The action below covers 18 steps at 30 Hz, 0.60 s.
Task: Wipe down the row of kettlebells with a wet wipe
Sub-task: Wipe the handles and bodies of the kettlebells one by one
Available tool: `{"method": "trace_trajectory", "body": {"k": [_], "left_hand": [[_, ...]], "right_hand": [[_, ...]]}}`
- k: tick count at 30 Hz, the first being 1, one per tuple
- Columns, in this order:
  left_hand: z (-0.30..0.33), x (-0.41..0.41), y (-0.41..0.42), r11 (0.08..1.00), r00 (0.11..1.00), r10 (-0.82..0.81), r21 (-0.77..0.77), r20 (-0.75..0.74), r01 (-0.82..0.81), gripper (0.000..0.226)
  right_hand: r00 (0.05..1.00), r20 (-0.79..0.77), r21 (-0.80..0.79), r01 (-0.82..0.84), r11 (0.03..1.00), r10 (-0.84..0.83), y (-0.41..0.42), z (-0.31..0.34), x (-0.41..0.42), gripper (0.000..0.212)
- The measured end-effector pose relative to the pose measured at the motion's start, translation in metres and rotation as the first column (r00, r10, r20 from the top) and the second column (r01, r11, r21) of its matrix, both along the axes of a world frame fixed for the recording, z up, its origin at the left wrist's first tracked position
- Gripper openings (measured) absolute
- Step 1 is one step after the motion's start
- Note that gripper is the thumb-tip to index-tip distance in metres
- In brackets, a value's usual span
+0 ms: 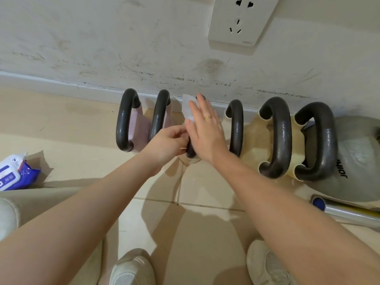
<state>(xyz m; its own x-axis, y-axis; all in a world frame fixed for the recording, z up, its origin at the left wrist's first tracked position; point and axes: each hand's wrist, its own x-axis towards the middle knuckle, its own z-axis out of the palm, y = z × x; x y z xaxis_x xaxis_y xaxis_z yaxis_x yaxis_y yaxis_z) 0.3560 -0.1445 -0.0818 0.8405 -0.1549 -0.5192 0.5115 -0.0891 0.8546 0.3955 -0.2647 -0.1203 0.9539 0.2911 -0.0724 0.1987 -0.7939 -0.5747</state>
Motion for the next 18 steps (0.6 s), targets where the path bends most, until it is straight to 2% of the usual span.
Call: {"method": "trace_trajectory", "body": {"k": [2,4,6,8,10,13,18], "left_hand": [[0.002,0.002,-0.001,1.000,1.000,-0.013,0.006,-0.001,0.013,0.022],[0.003,0.005,-0.002,1.000,1.000,-0.011,0.017,-0.027,0.012,0.018],[0.003,0.008,-0.004,0.999,0.999,0.006,0.043,-0.050,-0.004,0.022],[0.000,0.012,-0.008,0.994,0.999,-0.003,0.107,-0.048,0.008,0.025],[-0.002,0.018,-0.009,0.988,0.996,-0.053,0.143,-0.068,0.062,0.032],[-0.001,0.022,-0.008,0.985,0.990,-0.094,0.132,-0.106,0.108,0.035],[-0.002,0.009,-0.009,0.990,0.998,-0.023,0.137,-0.067,0.032,0.033]], "right_hand": [[0.993,-0.114,0.041,0.022,0.999,-0.017,0.001,0.004,0.030,0.046],[0.963,-0.252,0.164,0.137,0.977,-0.093,0.003,0.008,0.046,0.043],[0.867,-0.455,0.299,0.366,0.881,-0.206,0.006,0.012,0.049,0.044],[0.788,-0.564,0.355,0.501,0.789,-0.247,0.009,0.013,0.045,0.047],[0.798,-0.554,0.363,0.487,0.795,-0.236,0.011,0.018,0.037,0.050],[0.837,-0.503,0.319,0.410,0.854,-0.214,0.012,0.023,0.021,0.054],[0.864,-0.481,0.270,0.307,0.913,-0.148,0.010,0.030,-0.007,0.055]]}}
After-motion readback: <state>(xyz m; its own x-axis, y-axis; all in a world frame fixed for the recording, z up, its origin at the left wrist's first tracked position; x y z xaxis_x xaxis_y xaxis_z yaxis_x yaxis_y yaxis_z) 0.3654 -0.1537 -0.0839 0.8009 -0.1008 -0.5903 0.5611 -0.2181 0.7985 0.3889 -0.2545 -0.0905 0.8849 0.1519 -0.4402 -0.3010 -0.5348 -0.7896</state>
